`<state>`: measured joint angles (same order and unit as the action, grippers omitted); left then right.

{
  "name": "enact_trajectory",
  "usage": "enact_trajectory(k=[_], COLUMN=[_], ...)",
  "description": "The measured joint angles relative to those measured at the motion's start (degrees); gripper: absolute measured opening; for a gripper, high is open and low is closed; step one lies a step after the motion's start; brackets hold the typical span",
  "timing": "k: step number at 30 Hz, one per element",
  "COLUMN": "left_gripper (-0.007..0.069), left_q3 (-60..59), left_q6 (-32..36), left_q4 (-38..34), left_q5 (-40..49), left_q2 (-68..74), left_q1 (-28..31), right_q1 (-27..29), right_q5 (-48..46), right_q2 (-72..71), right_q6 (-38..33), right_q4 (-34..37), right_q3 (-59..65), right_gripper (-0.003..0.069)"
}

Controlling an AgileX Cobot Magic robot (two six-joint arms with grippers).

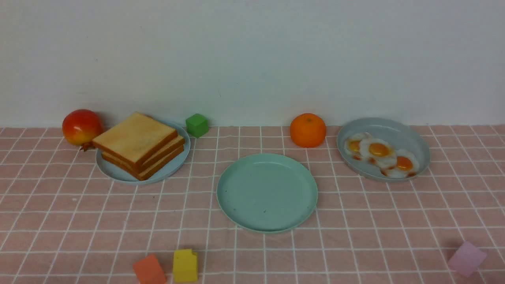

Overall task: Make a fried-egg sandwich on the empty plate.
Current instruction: Use the left arm to grab a slice of bread

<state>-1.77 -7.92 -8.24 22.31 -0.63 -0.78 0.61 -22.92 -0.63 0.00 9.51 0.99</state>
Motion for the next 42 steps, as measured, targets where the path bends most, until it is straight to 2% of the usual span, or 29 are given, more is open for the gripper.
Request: enact_trajectory(k=[16, 19, 24, 28, 30, 34, 38, 40, 41, 42], left_gripper=[0.0239, 0.0239, 0.0239, 0.0237, 0.0223, 0.0125, -0.0009, -0.0013, -0.0013, -0.0013], left_q3=[-0.05, -0.04, -0.04, -0.04, 0.43, 6.0, 17.09, 21.36, 27.45, 29.26], left_q6=[-0.18, -2.59, -9.28, -10.25, -10.38, -8.46, 0.12, 3.3, 7.4, 8.58], left_q4=[-0.97, -6.22, -24.06, -30.92, -32.11, -32.45, -30.62, -29.52, -27.63, -27.01], left_q5=[-1.24, -3.7, -11.17, -17.71, -18.69, -13.09, -1.48, 2.84, 10.61, 13.04], left_q2=[0.0, 0.0, 0.0, 0.0, 0.0, 0.5, 10.62, 15.2, 23.5, 26.04], left_q1=[0.0, 0.0, 0.0, 0.0, 0.0, -0.32, -0.43, -0.43, -0.43, -0.43], right_q1=[0.0, 0.0, 0.0, 0.0, 0.0, 0.0, 0.0, 0.0, 0.0, 0.0], right_q5=[0.0, 0.0, 0.0, 0.0, 0.0, 0.0, 0.0, 0.0, 0.0, 0.0], right_q2=[0.0, 0.0, 0.0, 0.0, 0.0, 0.0, 0.0, 0.0, 0.0, 0.0], right_q6=[0.0, 0.0, 0.0, 0.0, 0.0, 0.0, 0.0, 0.0, 0.0, 0.0], right_q4=[0.0, 0.0, 0.0, 0.0, 0.0, 0.0, 0.0, 0.0, 0.0, 0.0], right_q3=[0.0, 0.0, 0.0, 0.0, 0.0, 0.0, 0.0, 0.0, 0.0, 0.0], right_gripper=[0.0239, 0.0239, 0.0239, 0.0239, 0.0239, 0.0239, 0.0239, 0.0239, 0.0239, 0.0239])
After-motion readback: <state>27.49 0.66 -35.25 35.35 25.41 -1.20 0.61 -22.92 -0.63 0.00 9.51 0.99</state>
